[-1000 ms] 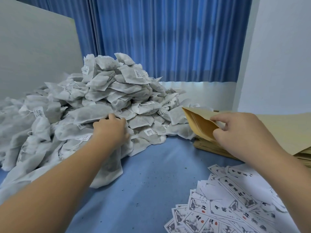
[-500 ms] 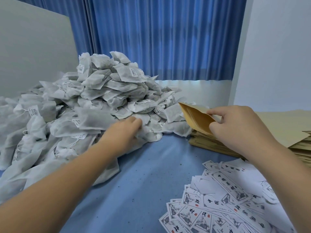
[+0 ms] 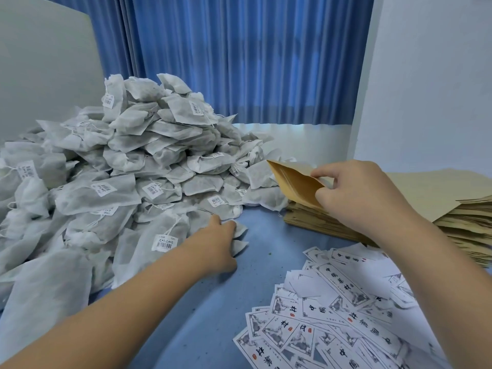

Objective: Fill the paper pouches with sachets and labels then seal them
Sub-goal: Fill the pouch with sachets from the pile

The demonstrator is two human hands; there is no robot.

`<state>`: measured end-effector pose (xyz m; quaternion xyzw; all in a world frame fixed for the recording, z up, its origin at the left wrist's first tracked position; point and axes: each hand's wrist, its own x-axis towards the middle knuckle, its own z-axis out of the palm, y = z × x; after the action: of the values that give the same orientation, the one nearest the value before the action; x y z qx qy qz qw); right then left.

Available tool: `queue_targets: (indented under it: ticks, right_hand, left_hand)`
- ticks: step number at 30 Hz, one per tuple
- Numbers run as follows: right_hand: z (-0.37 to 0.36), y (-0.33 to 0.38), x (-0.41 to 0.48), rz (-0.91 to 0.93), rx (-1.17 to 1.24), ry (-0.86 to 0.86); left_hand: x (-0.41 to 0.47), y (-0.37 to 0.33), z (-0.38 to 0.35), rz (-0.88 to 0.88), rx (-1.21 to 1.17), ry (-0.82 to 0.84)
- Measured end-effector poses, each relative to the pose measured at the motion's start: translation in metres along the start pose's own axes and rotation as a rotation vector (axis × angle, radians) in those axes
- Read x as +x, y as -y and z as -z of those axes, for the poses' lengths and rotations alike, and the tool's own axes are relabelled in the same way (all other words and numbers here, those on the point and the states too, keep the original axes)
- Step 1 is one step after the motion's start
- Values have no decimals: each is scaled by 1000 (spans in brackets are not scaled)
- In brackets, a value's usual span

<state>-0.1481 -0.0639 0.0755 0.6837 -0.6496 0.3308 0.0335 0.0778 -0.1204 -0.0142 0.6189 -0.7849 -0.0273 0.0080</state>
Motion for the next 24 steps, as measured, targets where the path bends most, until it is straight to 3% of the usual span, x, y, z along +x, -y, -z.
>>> queue_targets:
  ticks: [4,10,12,14,16,18,24]
  right_hand:
    - [2,-4,1,-3,2,24]
    - [5,-12,2,-3,16,40]
    - [7,-14,3,-6,27,41]
    - [9,-16,3,-13,48,37]
    - [11,-18,4,-18,75,29]
    - [12,-19,5,-17,96,26]
    - [19,-21,5,1,190,7]
  left_hand:
    - [10,6,5,47,122,31]
    - [8,35,7,-48,-11,-137]
    - [4,37,4,-64,-61,-266]
    - [-3,30,9,-125,-198,-523]
    - [-12,11,23,-247,-368,-774]
    - [-20,-16,38,-374,-426,-898]
    - [-32,-60,46,-657,-292,-706]
